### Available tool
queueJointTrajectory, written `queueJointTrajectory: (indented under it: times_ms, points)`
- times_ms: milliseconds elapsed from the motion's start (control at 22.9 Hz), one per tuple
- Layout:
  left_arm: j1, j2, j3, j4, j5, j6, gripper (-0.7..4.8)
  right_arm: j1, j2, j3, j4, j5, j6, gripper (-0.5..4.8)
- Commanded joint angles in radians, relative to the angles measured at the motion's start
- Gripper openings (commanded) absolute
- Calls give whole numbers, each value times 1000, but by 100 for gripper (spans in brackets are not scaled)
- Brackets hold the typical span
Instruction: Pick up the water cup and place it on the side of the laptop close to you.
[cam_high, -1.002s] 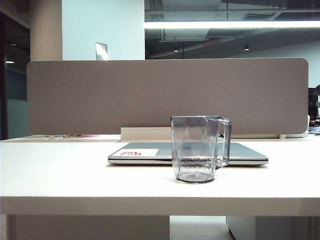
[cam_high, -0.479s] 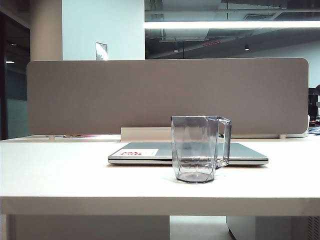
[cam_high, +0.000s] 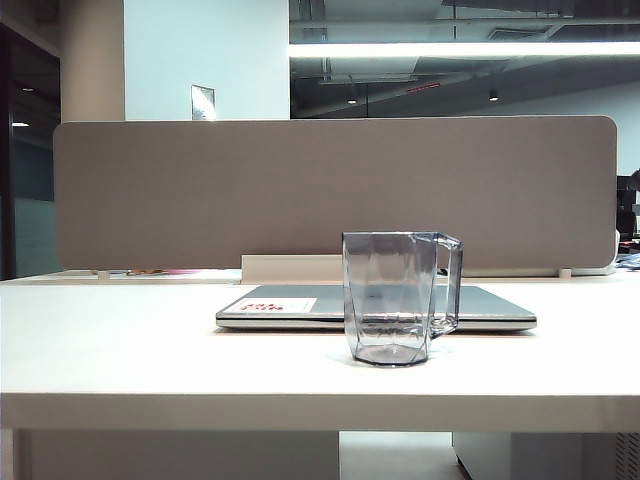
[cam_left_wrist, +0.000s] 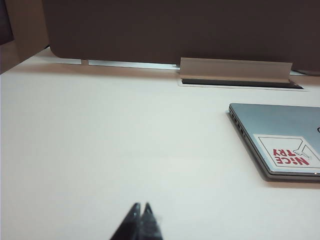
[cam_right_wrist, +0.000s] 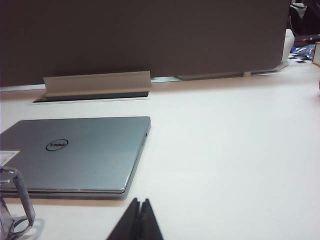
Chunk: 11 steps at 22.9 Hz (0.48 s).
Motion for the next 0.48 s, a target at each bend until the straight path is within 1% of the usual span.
queueJointTrajectory:
  times_ms: [44,174,305,479]
  points:
    - [0,1,3,6,3,0,-3,-1,-2,-6,8,43,-10,-5]
    - [0,1,3,6,3,1,-3,-17,-2,-6,6,47,-27,-5]
    - [0,1,3,6,3,0,-3,-72,-2,-6,7,-3,-23,-5]
    - [0,1,3,6,3,1,-3,-66,-2,-6,8,-10,-23,-5]
